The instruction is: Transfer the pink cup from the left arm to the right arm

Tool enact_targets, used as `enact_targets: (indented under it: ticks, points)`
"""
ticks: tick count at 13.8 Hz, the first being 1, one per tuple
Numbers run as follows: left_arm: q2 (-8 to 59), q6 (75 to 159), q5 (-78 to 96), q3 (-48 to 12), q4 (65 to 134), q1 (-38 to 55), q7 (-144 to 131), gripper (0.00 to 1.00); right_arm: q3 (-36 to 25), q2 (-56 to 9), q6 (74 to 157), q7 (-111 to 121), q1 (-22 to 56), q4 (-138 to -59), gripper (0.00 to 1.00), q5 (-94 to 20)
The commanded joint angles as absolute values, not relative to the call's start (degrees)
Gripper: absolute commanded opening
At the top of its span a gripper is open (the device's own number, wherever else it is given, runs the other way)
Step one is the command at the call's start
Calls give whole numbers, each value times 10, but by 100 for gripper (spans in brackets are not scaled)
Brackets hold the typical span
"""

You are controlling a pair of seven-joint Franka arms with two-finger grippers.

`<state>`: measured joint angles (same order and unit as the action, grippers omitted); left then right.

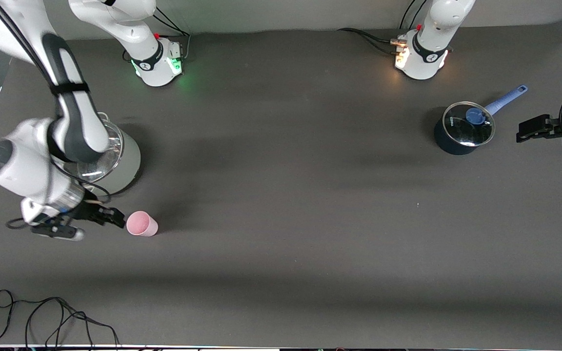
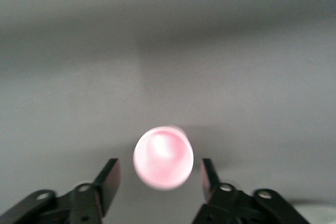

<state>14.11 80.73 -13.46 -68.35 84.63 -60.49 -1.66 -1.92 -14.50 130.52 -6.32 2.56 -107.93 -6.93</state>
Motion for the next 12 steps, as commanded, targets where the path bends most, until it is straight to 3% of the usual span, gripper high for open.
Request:
enact_targets:
  ticks: [1, 5, 6, 8, 12]
  points:
    - [93, 847, -131, -679, 888, -615, -53, 100, -22, -67, 1184, -61, 27, -1056, 100, -57]
    - [70, 872, -121, -656, 915, -607, -57, 100, -21, 1, 950, -61, 28, -941, 100, -27]
    - [57, 874, -93, -610, 915, -575, -51, 100, -21, 10, 912, -62, 28, -912, 100, -27]
    - [28, 882, -54, -463, 920, -455, -31, 100, -21, 13, 859, -62, 28, -862, 100, -26]
    - [14, 885, -36, -253, 925, -254, -21, 100, -22, -2, 851, -59, 26, -869, 100, -22]
